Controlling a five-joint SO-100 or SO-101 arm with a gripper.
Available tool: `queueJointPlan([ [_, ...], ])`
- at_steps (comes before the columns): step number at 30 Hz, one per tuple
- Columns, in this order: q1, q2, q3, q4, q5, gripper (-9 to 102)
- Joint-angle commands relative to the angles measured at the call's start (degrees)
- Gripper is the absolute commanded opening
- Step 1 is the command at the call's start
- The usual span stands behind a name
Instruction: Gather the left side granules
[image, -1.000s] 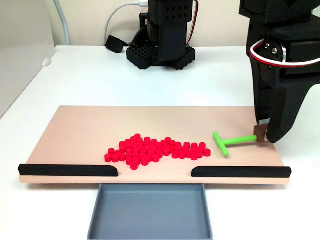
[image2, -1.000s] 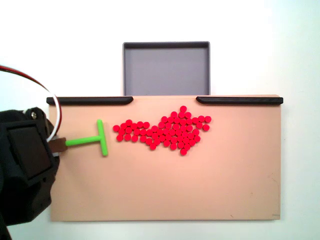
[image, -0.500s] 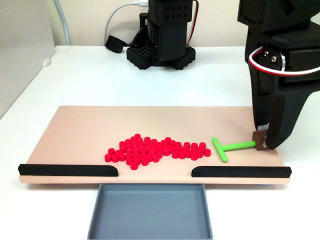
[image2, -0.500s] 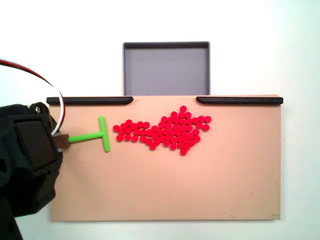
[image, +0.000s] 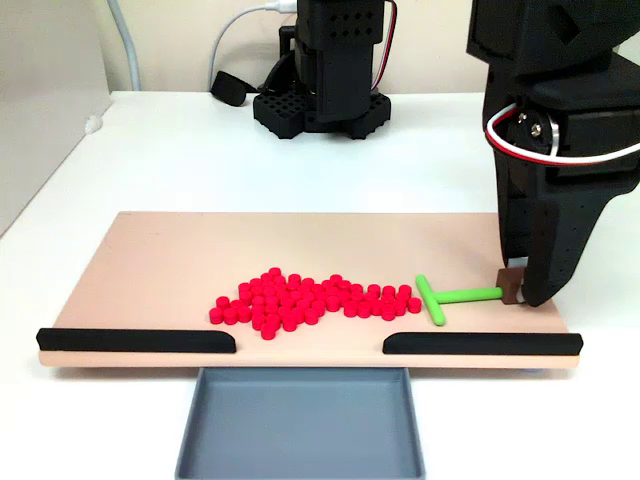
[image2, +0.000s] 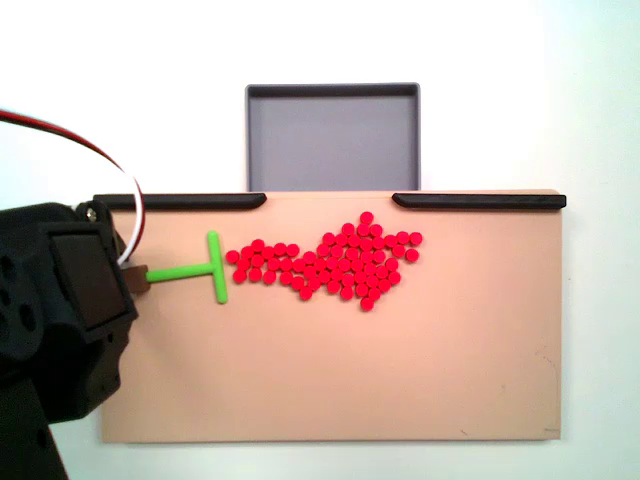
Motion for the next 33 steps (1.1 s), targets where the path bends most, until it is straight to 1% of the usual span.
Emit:
queueJointPlan([
  [1,0.7,-0.1,-0.8,0.2,-0.2,0],
  [33,3.5,0.4,0.1,1.4,0.5,0],
])
